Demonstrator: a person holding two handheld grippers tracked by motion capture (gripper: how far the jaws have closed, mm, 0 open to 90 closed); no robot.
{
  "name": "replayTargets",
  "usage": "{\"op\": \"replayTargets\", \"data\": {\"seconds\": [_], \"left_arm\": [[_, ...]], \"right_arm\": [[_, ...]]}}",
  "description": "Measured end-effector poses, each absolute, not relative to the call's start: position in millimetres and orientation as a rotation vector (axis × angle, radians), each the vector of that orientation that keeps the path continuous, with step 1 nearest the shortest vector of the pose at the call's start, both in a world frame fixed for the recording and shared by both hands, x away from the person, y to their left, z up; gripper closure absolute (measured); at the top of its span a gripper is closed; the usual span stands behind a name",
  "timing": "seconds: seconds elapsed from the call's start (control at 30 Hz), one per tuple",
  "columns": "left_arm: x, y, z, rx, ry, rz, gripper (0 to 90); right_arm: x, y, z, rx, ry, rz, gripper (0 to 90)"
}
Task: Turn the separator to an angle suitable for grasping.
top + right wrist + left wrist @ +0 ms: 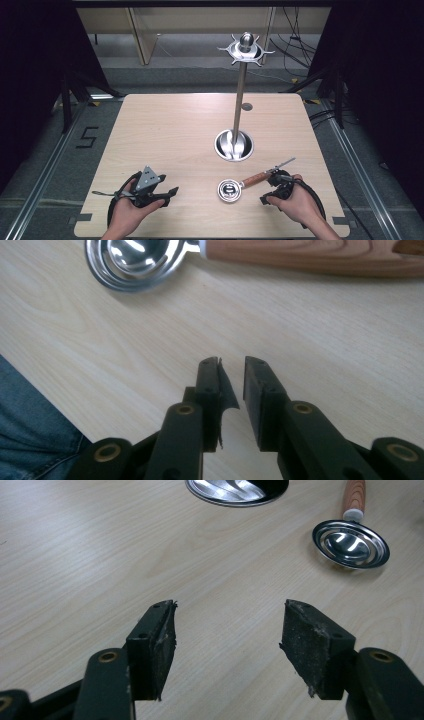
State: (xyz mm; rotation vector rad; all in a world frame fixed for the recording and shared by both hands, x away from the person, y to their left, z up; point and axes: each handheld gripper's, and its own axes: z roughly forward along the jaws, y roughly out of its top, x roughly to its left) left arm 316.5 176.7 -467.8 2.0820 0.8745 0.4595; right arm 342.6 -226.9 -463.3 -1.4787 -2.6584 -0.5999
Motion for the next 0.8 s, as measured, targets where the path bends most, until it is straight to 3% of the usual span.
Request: {"op": "replayTargets", "data": {"seconds": [0.13,0.23,0.8], "left_arm": [[315.9,177.6,-468.8,2.078,0.884,0.474,37.7],[316.2,178.8,-468.2,2.079,0.876,0.470,37.7],[316.6,177.0,-469.5,2.072,0.877,0.474,37.6]], "right_arm": [[346.2,-220.3,-462.2,-1.509,-2.658,-0.616,76.7],[353.4,-211.7,-455.6,-1.458,-2.714,-0.623,90.0],[409.1,-164.8,-454.1,-1.578,-2.730,-0.781,90.0]]}}
